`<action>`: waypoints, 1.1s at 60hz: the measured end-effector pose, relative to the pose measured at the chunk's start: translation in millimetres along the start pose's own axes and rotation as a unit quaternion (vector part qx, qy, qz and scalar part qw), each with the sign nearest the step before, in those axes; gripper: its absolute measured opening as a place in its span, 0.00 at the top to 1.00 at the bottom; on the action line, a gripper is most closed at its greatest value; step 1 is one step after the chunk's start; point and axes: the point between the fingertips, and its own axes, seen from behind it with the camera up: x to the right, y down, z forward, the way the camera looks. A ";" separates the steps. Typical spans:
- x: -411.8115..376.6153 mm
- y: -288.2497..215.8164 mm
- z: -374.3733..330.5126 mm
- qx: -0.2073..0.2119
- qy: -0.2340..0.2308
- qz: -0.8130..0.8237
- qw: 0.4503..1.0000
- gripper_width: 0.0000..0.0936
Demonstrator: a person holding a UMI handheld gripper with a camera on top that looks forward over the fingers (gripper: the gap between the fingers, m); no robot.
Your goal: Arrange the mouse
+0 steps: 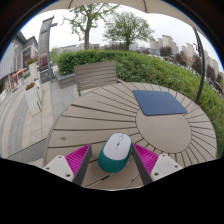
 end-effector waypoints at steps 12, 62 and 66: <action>-2.0 -5.8 7.4 -0.009 -0.007 -0.015 1.000 0.30; 210.2 -193.1 148.7 0.015 0.037 -0.029 0.999 0.54; 226.4 -175.4 173.2 -0.008 0.038 -0.016 0.999 0.54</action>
